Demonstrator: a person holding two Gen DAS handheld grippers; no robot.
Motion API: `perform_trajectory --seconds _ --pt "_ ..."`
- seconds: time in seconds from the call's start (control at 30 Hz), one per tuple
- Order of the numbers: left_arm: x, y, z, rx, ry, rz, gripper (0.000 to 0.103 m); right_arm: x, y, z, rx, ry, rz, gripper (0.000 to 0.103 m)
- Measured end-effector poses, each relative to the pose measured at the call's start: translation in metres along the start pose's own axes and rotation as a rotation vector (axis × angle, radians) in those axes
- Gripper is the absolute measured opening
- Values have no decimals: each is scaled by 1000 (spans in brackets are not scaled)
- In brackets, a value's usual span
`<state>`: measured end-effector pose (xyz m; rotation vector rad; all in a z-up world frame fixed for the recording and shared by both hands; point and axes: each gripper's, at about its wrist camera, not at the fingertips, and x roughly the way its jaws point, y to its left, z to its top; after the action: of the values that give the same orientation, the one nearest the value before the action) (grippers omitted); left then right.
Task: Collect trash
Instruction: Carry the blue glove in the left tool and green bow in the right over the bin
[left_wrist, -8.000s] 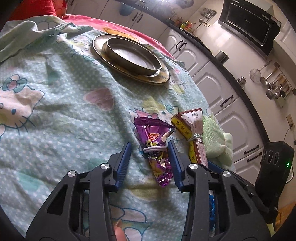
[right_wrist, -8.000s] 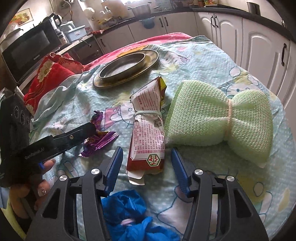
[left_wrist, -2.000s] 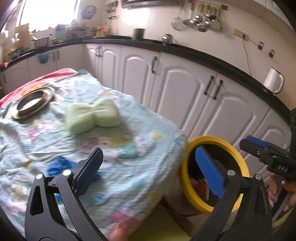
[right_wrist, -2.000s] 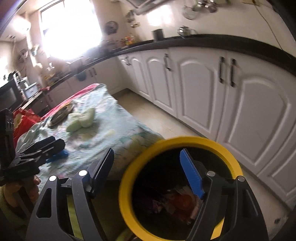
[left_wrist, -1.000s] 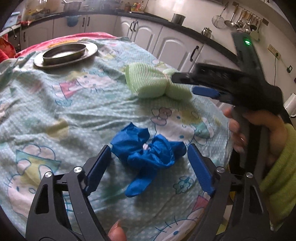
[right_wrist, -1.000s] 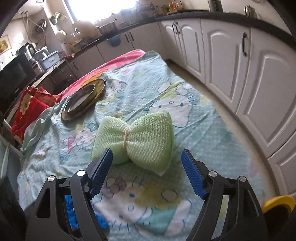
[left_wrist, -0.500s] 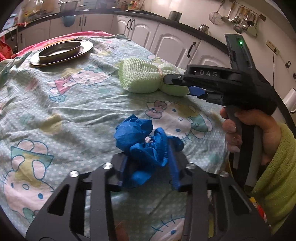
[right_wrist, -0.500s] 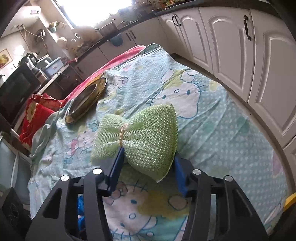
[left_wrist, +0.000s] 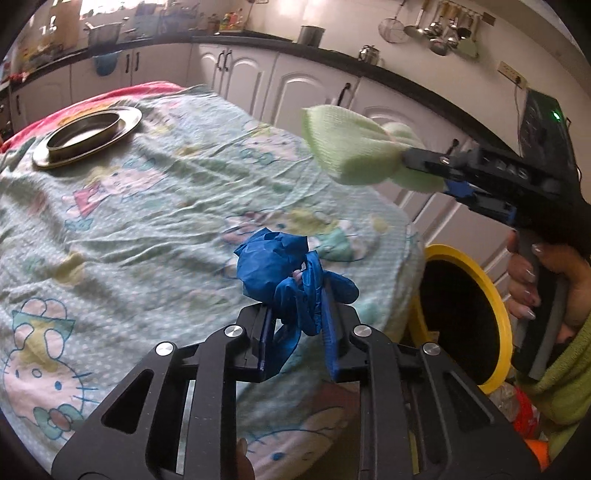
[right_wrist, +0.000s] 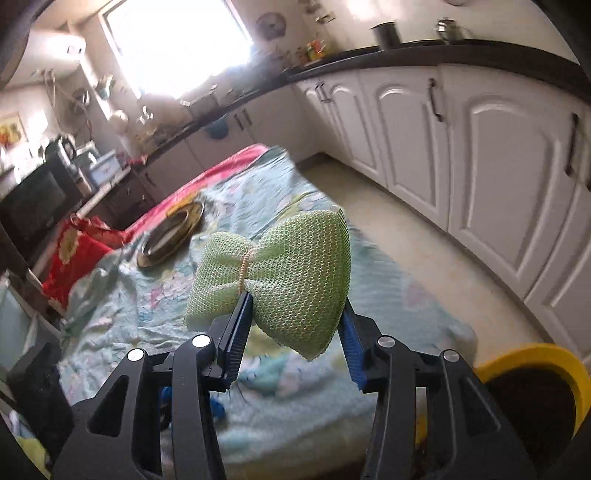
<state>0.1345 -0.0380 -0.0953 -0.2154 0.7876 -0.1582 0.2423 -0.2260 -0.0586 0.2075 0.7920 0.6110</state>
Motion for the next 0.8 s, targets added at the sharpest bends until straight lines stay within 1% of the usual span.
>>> perform_trajectory --seconds 0.2,0.33,0.5,0.8 --pt "-3 -26 1 48 -12 -35 16 -52 -25 -12 32 -62 -56 44" --pt "-7 -46 2 84 -24 -60 16 -89 -38 -21 35 -106 -105 44" --pt "-9 -67 5 124 -32 -90 16 -125 -50 -35 23 -141 -168 44" --pt "-10 -112 7 209 -38 -144 16 -172 -64 -67 3 -175 -292 44"
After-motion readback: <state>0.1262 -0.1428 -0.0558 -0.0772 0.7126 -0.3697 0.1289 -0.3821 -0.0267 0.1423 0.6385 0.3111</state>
